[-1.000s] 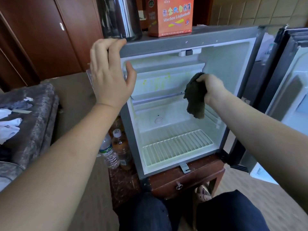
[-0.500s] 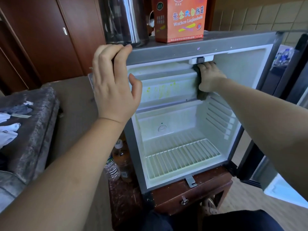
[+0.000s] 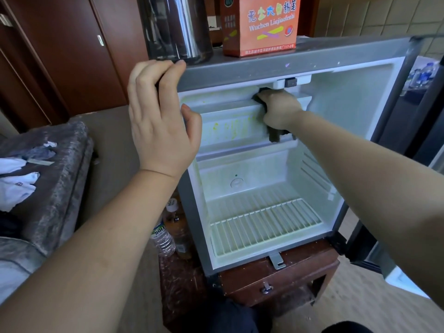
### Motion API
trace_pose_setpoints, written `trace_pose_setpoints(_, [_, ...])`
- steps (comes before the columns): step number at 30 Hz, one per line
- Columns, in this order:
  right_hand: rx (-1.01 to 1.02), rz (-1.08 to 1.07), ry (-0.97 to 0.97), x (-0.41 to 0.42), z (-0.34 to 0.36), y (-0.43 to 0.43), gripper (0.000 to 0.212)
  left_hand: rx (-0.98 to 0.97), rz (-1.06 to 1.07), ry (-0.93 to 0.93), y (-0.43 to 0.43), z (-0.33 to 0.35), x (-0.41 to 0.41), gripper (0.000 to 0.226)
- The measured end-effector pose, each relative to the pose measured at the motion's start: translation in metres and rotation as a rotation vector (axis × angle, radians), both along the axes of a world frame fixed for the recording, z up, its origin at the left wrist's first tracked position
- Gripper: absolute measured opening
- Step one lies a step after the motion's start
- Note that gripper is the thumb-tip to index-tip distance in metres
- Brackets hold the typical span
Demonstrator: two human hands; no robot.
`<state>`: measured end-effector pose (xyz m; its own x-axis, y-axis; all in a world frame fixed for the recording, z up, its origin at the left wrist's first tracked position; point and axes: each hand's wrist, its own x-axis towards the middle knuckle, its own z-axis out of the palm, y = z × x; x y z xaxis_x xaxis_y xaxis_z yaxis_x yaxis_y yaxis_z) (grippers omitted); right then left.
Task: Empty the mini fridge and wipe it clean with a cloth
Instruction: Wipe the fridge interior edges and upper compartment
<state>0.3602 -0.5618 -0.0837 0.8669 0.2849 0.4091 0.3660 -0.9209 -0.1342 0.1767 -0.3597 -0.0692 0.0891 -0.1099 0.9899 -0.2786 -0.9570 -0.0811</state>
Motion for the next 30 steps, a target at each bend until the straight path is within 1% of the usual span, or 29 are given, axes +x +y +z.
trace_pose_setpoints(5, [0.036,0.136,-0.007,-0.01,-0.003,0.035,0.056,-0.006,0.013,0.017,-0.001,0.001,-0.002,0.05])
trace_pose_setpoints(7, [0.055,0.209,0.037,-0.006,0.0,0.028,0.058,-0.007,0.02,0.022,-0.001,0.001,-0.002,0.05])
trace_pose_setpoints(9, [0.069,0.233,0.095,-0.002,0.006,0.008,0.056,-0.003,0.023,0.02,0.0,0.0,-0.001,0.05])
trace_pose_setpoints(12, [0.044,0.118,0.102,0.002,0.011,-0.037,0.058,0.008,0.008,0.003,0.001,-0.001,0.001,0.05])
trace_pose_setpoints(16, [0.038,-0.02,0.119,0.01,0.01,-0.061,0.051,0.014,-0.011,-0.008,0.003,-0.002,0.002,0.05])
trace_pose_setpoints(19, [0.069,-0.034,0.106,0.005,0.007,-0.042,0.049,0.011,-0.025,-0.012,0.002,-0.002,0.002,0.05])
trace_pose_setpoints(22, [0.128,0.057,0.084,-0.002,0.003,-0.004,0.046,-0.014,-0.033,0.004,0.0,-0.001,-0.001,0.05])
trace_pose_setpoints(25, [0.14,0.154,0.092,-0.007,0.002,0.036,0.04,-0.015,-0.032,0.007,0.0,-0.001,-0.001,0.05])
trace_pose_setpoints(30, [0.149,0.21,0.095,-0.008,-0.001,0.062,0.041,-0.011,-0.037,-0.003,0.0,-0.002,0.001,0.048])
